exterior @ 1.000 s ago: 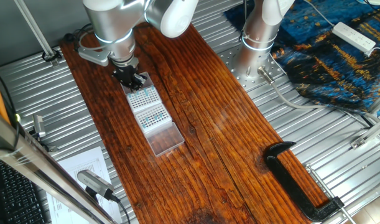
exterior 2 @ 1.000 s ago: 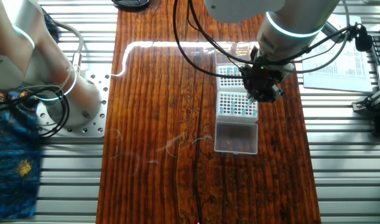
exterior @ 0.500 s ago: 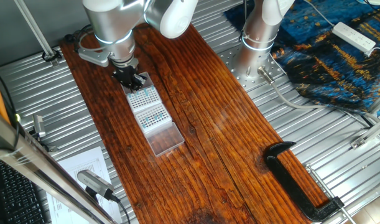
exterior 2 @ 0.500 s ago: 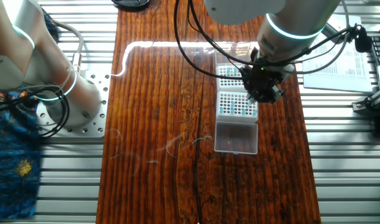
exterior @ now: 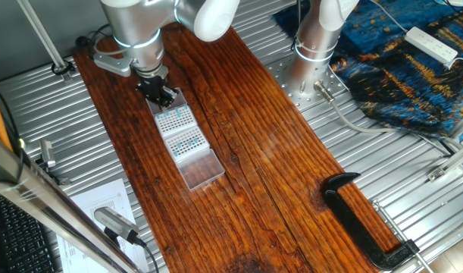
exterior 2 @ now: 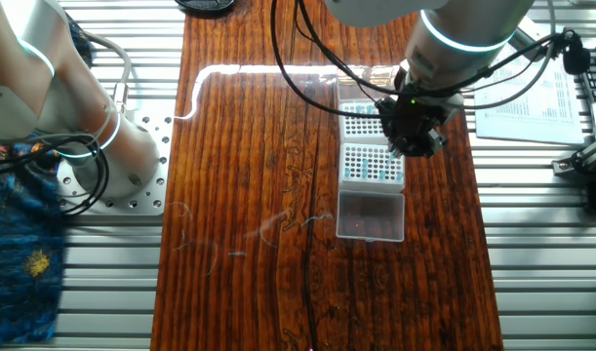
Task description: Transfer all medium pipette tips from one holder to another
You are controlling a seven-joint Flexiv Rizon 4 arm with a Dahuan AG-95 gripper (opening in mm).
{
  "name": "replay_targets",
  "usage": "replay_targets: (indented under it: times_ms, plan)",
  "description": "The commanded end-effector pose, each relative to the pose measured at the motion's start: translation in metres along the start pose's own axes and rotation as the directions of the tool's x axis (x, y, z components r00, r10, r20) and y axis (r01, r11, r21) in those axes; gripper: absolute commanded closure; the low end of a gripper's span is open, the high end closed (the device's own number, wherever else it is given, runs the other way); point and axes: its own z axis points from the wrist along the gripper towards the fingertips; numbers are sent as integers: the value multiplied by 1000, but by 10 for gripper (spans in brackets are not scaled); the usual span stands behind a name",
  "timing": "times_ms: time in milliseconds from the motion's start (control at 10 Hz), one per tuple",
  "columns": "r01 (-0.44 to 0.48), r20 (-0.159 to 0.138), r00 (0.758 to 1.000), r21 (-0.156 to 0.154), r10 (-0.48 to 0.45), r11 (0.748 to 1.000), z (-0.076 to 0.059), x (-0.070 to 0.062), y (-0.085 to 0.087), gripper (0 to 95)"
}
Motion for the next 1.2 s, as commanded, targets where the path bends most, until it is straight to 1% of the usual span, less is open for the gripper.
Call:
replay_targets:
  times_ms: [100,300,400,600,700,1200]
  plan:
    - [-3,-4,1000,-2,3,1000,-1,-4,-3,950]
    - [-5,-7,1000,-2,5,1000,-1,-10,-7,950]
    - [-4,-5,1000,-3,4,1000,2,-10,-7,950]
    - [2,-5,1000,-4,-2,1000,4,-10,-7,950]
    - [4,-10,1000,-5,-4,1000,1,-10,-7,950]
    - [14,-4,1000,-12,-14,1000,2,-7,-4,950]
